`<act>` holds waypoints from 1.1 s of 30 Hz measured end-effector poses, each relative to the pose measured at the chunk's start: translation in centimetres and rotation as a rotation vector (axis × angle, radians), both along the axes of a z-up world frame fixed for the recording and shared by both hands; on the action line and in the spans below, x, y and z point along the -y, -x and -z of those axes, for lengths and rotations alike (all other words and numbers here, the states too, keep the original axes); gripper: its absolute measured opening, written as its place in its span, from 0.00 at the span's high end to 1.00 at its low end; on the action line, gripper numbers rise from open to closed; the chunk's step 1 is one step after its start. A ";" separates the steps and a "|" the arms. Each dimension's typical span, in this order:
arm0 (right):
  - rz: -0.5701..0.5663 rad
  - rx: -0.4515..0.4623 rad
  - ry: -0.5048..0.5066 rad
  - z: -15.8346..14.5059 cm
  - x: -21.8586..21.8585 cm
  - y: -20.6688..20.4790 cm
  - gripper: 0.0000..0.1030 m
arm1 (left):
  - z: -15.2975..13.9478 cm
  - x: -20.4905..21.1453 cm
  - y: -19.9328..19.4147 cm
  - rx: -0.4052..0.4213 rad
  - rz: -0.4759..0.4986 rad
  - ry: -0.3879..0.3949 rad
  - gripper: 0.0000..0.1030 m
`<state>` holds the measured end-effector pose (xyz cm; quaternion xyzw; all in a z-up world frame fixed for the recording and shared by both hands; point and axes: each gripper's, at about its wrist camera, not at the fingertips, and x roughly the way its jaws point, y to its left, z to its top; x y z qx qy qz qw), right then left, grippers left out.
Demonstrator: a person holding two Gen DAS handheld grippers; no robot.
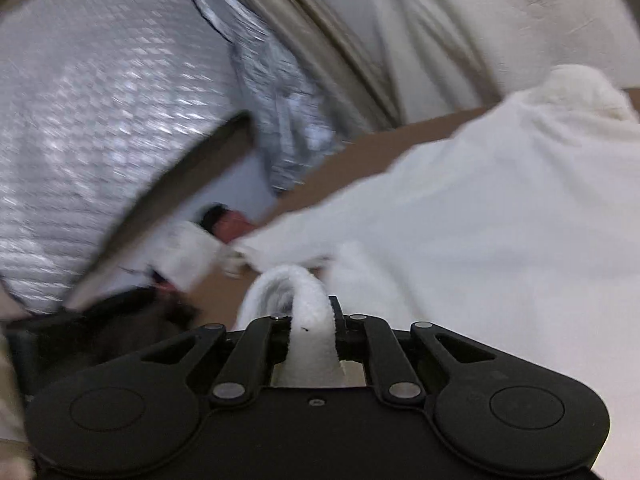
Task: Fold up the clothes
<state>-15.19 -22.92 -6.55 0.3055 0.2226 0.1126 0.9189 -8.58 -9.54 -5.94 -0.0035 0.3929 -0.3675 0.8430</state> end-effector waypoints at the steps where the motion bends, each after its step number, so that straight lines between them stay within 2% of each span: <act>1: -0.033 0.017 -0.014 -0.3 -0.3 0.0 0.90 | 0.4 0.3 -0.3 -0.019 -0.011 -0.005 0.06; 3: -0.094 0.049 -0.028 -1.0 -1.0 0.1 0.90 | 0.9 0.4 -0.8 -0.059 -0.033 0.002 0.06; 5: -0.119 0.061 0.047 -1.9 -2.5 0.8 0.90 | 1.0 0.0 -1.0 -0.088 -0.042 0.024 0.05; 7: -0.107 0.061 0.069 -2.6 -3.0 0.3 0.90 | 0.6 -0.5 -0.7 -0.075 -0.054 0.037 0.05; 8: -0.101 0.061 0.079 -3.0 -3.2 0.0 0.90 | 0.3 -0.8 -0.4 -0.055 -0.055 0.041 0.05; 11: -0.079 0.055 0.108 -4.3 -3.9 -0.9 0.90 | -1.4 -2.2 1.3 0.112 -0.052 0.009 0.08; 12: -0.067 0.035 0.120 -5.5 -4.0 -1.7 0.90 | -2.0 -3.1 1.5 0.140 -0.068 0.014 0.09; 15: -0.114 0.080 0.288 -9.2 -5.6 -2.4 0.90 | -3.3 -6.2 1.3 0.147 -0.139 0.095 0.12; 16: -0.130 0.094 0.337 -10.0 -6.2 -2.4 0.90 | -3.6 -7.2 1.2 0.138 -0.153 0.133 0.12; 19: -0.118 0.075 0.316 -9.7 -6.1 -2.9 0.90 | -3.9 -9.9 0.9 0.088 -0.165 0.295 0.12; 22: -0.106 0.057 0.295 -9.4 -6.0 -3.4 0.90 | -3.7 -10.7 0.3 0.040 -0.165 0.384 0.12; 26: -0.091 0.032 0.267 -9.1 -5.9 -4.0 0.90 | -3.5 -10.5 0.2 0.028 -0.105 0.415 0.12; 28: -0.083 0.020 0.253 -8.9 -5.8 -4.4 0.90 | -3.4 -10.7 -0.2 0.025 -0.072 0.406 0.09; 31: -0.034 -0.017 0.299 -8.9 -5.2 -4.9 0.90 | -3.0 -10.1 -0.6 0.016 -0.087 0.385 0.09; 33: -0.063 -0.038 0.311 -9.2 -5.6 -5.4 0.90 | -2.8 -9.4 -0.8 -0.014 -0.066 0.400 0.09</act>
